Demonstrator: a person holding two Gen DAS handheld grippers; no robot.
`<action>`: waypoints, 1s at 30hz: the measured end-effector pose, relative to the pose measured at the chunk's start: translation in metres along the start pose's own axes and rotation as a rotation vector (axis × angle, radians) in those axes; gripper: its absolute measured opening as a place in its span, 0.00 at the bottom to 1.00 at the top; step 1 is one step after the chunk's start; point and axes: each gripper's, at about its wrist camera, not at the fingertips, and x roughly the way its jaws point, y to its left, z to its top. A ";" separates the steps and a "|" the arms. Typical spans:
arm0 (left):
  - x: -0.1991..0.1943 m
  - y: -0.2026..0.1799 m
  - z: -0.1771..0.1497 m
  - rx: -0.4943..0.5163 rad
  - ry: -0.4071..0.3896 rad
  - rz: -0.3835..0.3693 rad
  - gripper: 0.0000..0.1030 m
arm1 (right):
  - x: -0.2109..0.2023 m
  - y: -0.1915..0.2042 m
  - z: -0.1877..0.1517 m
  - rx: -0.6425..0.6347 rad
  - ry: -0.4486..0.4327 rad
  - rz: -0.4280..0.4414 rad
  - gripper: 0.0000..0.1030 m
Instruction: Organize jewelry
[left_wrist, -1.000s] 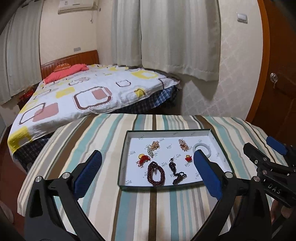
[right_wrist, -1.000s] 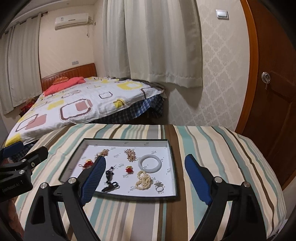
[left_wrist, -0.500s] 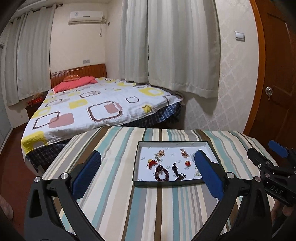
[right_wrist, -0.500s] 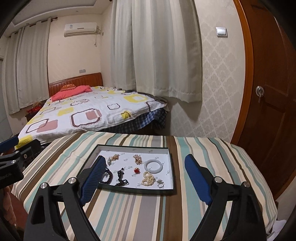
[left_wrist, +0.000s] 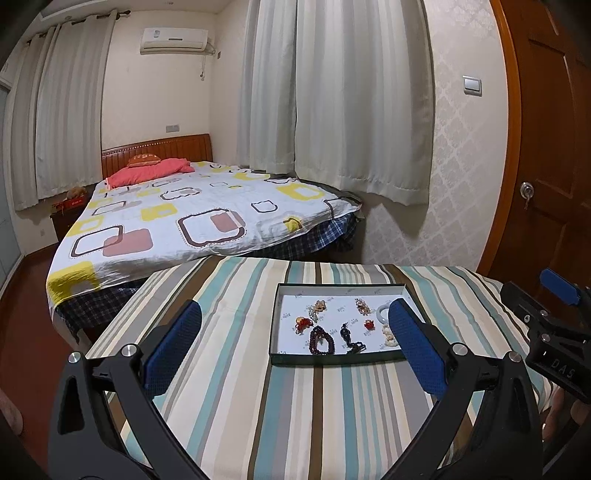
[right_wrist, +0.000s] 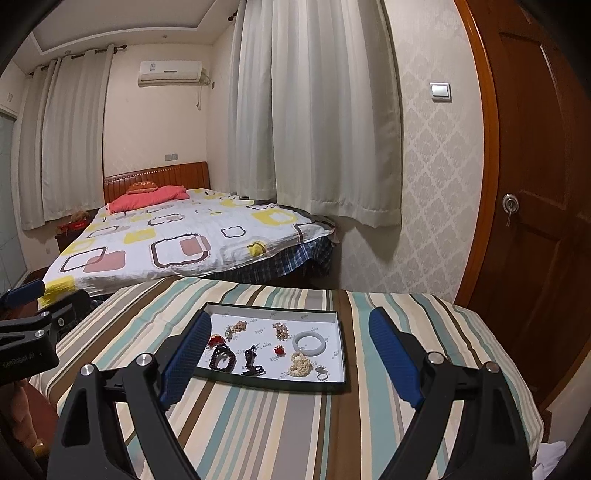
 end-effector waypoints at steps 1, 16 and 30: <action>0.000 -0.001 0.001 -0.001 -0.001 0.000 0.96 | -0.001 0.000 0.000 0.000 -0.003 0.001 0.82; -0.006 0.000 -0.001 -0.003 -0.005 -0.006 0.96 | -0.005 0.006 -0.001 -0.010 -0.011 0.006 0.82; -0.003 0.001 -0.002 -0.008 0.010 -0.007 0.96 | -0.005 0.008 -0.001 -0.011 -0.005 0.009 0.82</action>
